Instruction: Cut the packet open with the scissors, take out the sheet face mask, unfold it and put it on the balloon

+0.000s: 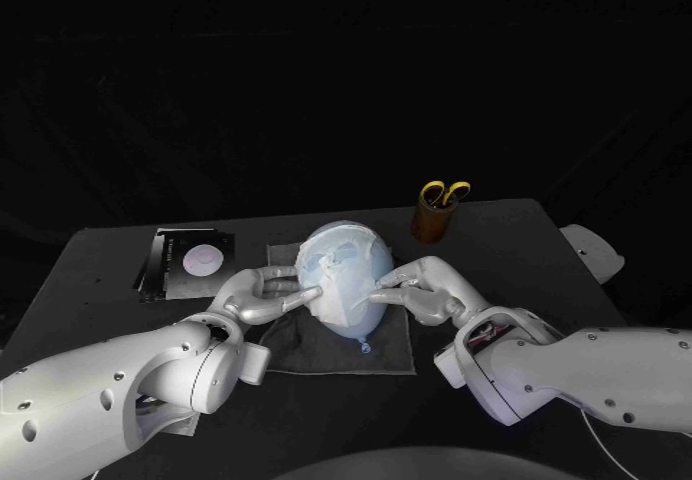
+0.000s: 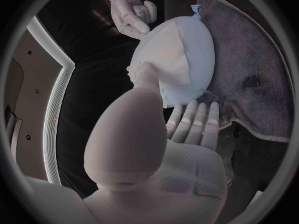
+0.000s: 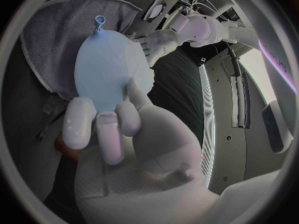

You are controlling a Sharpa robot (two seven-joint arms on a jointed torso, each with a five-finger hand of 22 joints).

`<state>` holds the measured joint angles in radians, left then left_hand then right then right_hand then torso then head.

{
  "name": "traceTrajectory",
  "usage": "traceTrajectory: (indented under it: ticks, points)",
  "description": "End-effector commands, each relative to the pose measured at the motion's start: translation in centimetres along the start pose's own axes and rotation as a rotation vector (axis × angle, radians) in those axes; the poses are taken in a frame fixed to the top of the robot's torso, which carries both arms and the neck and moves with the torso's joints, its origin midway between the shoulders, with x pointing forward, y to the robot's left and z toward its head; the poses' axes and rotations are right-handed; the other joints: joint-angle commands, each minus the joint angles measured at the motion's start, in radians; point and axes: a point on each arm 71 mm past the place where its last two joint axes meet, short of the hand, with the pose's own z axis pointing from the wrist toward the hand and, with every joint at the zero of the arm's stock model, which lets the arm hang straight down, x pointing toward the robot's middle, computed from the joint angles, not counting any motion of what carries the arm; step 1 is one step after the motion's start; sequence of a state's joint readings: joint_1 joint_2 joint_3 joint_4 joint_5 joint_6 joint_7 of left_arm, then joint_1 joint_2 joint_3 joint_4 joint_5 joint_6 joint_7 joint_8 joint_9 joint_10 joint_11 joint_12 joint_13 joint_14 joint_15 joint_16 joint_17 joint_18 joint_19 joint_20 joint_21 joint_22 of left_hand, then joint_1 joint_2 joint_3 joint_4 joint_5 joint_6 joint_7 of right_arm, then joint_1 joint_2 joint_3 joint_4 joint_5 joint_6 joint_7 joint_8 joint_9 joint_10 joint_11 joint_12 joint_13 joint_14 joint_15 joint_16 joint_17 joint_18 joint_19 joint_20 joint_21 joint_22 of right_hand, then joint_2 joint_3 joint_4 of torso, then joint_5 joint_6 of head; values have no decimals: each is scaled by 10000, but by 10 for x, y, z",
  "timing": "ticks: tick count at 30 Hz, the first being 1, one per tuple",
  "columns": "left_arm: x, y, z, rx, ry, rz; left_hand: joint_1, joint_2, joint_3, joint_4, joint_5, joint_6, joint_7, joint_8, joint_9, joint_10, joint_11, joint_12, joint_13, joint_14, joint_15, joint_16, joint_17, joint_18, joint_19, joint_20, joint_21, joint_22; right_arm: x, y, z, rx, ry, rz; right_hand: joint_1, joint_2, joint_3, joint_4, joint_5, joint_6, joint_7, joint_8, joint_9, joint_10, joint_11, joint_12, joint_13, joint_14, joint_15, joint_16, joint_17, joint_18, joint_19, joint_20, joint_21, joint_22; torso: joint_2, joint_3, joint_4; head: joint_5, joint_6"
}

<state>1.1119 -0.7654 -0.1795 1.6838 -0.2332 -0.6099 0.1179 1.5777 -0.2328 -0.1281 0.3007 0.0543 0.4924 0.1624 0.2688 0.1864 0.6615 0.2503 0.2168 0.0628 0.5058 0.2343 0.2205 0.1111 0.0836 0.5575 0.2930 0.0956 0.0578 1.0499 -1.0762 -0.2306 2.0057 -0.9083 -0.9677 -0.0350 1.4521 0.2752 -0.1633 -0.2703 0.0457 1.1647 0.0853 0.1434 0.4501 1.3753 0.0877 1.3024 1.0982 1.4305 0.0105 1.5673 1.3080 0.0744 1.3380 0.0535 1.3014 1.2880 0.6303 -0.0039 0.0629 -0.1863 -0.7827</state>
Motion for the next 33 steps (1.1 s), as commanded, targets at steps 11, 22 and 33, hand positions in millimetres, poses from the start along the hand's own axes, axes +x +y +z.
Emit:
traceTrajectory:
  ticks: [11, 22, 33]
  points:
    - [5, 0, 0, 25, 379, -40, -94, -23, -36, -2, -12, 39, 1253, -26, 3, 75, -1, -63, 10, -4, -32, -52, -16, 175, 65, -20, -15, -9, -11, -6, -7, 645, -323, 381, 207, 53, 472, -246, 47, 119, -123, 151, 167, 1955, -904, 2684, 4726, 1403, -700, 35, 2628, 50, 98, -20, 126, 119, 0, 2, -6, 0, -11]
    - [4, 0, 1, 1, 358, -32, -105, -41, -56, -1, -11, 48, 1248, -31, 1, 84, -6, -83, 10, -4, -33, -74, -23, 173, 62, -22, -22, -11, -22, -8, -11, 665, -519, 319, 211, 38, 529, -245, 46, 118, -121, 153, 176, 1955, -904, 2684, 4726, 1403, -700, 35, 2628, 50, 93, -23, 126, 121, -1, 15, -14, -16, 32]
    - [4, 0, 2, -34, 329, -23, -111, -44, -63, -1, -10, 33, 1245, -45, -7, 77, -10, -100, 9, -35, -37, -100, -33, 173, 57, -24, -27, -13, -30, -6, -13, 607, -649, 336, 208, 12, 581, -246, 49, 115, -119, 154, 187, 1955, -901, 2684, 4726, 1403, -697, 35, 2628, 45, 105, -24, 144, 143, -3, 4, 4, -46, 76]
